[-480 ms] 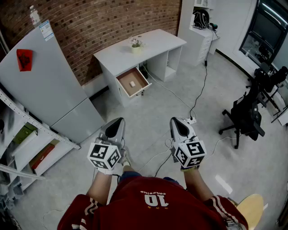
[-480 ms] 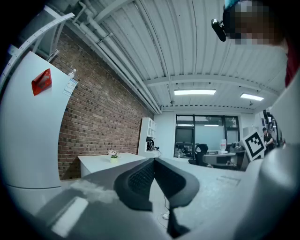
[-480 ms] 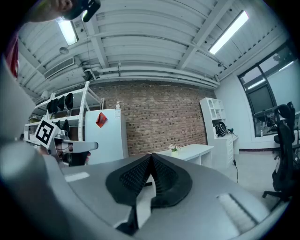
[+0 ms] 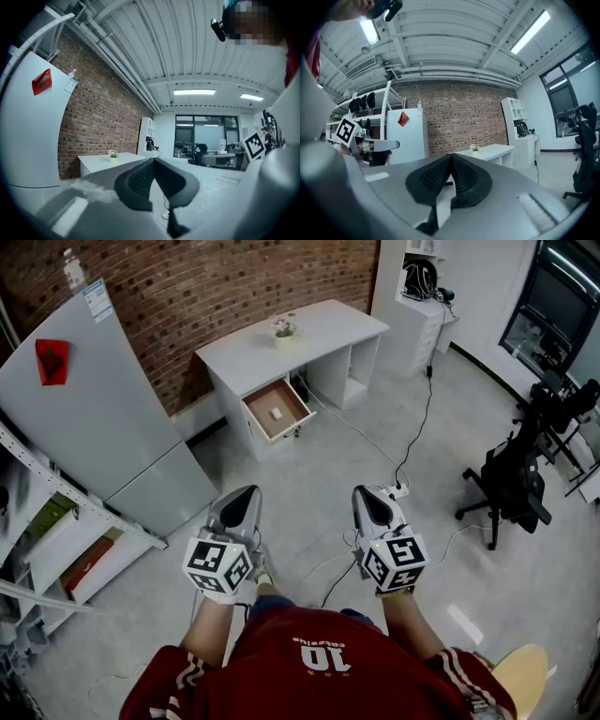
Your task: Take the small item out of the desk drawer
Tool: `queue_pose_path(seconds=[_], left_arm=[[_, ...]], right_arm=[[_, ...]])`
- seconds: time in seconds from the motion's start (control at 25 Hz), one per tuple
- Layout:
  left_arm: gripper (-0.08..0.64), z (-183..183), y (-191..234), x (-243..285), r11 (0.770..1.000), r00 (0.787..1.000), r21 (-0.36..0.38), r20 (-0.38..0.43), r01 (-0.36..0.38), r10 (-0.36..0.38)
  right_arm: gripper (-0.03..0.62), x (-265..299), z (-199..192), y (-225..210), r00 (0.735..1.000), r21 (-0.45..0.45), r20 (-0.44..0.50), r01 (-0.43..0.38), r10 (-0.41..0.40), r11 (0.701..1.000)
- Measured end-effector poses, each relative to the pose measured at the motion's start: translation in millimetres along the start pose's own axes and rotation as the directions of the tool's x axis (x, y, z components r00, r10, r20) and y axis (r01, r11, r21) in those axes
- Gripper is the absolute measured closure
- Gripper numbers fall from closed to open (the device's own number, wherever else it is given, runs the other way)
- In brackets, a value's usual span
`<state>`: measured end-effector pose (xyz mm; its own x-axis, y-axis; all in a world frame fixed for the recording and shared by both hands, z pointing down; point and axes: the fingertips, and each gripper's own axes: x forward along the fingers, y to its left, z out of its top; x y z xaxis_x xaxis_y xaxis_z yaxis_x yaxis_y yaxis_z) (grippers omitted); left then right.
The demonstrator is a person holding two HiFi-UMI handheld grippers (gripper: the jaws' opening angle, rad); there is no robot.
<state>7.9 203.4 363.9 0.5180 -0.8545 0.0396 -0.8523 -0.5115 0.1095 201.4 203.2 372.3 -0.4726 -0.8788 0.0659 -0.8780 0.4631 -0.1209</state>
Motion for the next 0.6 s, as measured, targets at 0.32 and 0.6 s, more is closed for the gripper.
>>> queue_pose_path(seconds=[0.32, 0.6], left_arm=[[0.557, -0.1, -1.0, 1.6, 1.0, 1.0, 0.005, -0.007, 0.002, -0.002], [0.557, -0.1, 4.3, 3.2, 1.0, 1.0, 0.006, -0.007, -0.002, 0.002]], right_arm=[[0.596, -0.9, 4.0, -2.8, 1.0, 0.03, 0.026, -0.007, 0.006, 1.0], [0.595, 4.6, 4.9, -3.1, 0.999, 0.043, 0.039, -0.02, 0.018, 0.999]])
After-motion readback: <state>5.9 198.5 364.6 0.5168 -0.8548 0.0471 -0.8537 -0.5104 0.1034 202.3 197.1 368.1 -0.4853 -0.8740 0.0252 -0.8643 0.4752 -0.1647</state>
